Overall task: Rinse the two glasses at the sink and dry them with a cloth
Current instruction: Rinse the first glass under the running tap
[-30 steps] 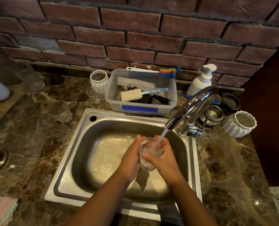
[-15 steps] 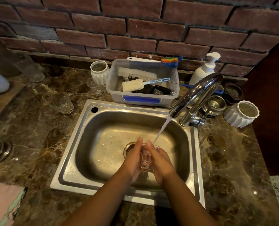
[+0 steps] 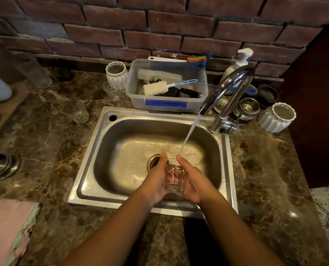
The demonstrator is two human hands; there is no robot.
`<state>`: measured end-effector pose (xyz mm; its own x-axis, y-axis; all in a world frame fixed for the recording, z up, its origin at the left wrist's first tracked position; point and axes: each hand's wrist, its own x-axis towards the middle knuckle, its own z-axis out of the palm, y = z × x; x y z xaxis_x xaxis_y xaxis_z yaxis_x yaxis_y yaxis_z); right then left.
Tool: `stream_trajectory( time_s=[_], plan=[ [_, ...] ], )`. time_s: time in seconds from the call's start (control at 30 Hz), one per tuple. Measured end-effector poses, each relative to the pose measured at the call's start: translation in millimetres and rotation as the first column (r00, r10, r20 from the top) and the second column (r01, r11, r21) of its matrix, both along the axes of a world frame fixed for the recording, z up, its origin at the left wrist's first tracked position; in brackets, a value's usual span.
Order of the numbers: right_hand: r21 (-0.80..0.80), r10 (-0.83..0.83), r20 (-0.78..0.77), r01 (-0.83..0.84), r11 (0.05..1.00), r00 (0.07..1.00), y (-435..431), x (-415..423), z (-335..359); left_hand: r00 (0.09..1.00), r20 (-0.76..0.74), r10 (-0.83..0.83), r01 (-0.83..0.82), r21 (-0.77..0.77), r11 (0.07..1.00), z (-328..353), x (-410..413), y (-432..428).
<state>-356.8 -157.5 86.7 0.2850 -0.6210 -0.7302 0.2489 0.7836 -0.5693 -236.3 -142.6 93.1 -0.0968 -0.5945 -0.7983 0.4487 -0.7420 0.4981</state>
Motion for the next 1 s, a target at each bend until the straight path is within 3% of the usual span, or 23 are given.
stream_trajectory(
  time_s=[0.3,0.7,1.0],
  plan=[
    [0.015,-0.001,-0.069,0.002,1.0,0.998,10.5,-6.3,7.3,1.0,0.009,-0.006,0.006,0.016,1.0,6.0,-5.4,9.5],
    [-0.027,0.003,-0.059,-0.005,1.0,0.998,9.8,-36.4,7.0,0.991,-0.116,-0.064,0.062,-0.018,0.998,-2.8,-19.1,9.9],
    [-0.278,-0.036,-0.217,-0.026,0.96,0.976,-10.2,-120.7,19.8,0.952,0.073,-0.298,0.306,-0.189,0.933,7.9,-63.0,-19.8]
  ],
)
